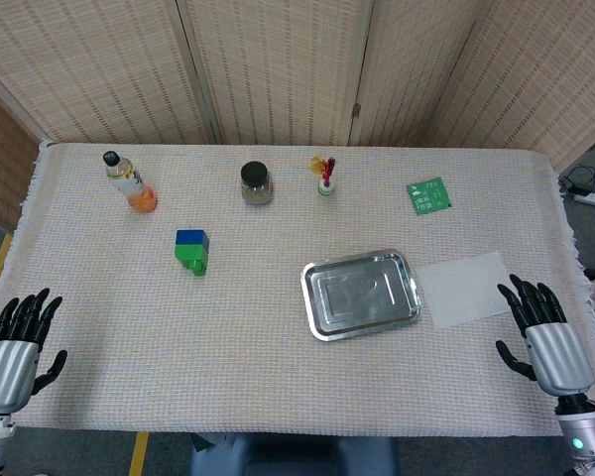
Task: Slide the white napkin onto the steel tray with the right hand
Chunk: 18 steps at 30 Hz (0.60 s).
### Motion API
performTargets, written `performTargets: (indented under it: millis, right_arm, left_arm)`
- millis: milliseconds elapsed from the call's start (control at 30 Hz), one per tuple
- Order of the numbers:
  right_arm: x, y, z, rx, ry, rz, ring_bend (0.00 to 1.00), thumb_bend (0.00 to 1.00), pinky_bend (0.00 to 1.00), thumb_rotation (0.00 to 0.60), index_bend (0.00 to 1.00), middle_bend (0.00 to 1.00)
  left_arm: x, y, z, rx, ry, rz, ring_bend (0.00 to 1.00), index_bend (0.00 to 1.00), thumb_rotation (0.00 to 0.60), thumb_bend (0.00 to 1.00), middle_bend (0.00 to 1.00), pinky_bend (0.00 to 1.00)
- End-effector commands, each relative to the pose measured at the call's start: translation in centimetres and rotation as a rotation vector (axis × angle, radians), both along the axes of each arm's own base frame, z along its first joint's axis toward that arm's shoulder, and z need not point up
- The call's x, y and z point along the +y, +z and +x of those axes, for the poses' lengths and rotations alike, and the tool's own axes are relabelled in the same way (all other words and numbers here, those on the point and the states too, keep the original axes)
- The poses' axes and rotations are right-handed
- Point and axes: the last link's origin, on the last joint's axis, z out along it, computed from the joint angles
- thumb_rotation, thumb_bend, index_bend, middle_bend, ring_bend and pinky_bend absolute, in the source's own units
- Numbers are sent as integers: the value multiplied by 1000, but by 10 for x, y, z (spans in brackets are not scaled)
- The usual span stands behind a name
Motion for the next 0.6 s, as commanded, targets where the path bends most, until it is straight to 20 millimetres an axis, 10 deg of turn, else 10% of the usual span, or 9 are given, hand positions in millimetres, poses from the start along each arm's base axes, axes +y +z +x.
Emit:
performTargets:
  millis: [33,600]
  right_arm:
    - [-2,0,0,3,4,-7,0,395,0,600,0,0]
    - [5,-5,0,47,3,25,0,395,0,600,41,0]
  left_arm:
    - [-1,0,-1,8,13,3,0,0,600,425,0,47]
    - [6,-3,-3,-35,-5,-22,0,0,600,431,0,0]
